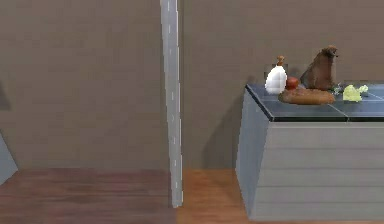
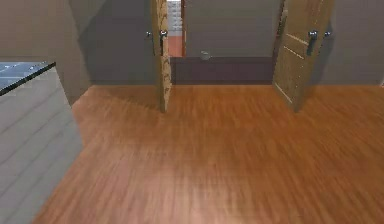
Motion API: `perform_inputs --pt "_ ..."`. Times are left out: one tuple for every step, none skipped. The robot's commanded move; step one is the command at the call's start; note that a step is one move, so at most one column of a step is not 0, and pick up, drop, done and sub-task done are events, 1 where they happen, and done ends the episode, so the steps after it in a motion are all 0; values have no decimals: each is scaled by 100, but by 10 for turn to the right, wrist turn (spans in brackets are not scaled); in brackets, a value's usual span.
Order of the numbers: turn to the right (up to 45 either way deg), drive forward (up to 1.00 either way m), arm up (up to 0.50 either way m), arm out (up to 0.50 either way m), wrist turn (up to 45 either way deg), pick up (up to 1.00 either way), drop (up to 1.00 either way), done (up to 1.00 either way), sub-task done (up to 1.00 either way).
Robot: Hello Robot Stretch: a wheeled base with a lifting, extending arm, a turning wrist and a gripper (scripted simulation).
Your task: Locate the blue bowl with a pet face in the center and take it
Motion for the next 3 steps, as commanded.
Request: perform_inputs --pt "-450 0 0 0 0 0 0 0 0" --pt "-360 0 0 0 0 0 0 0 0" --pt "0 35 0 0 0 0 0 0 0"
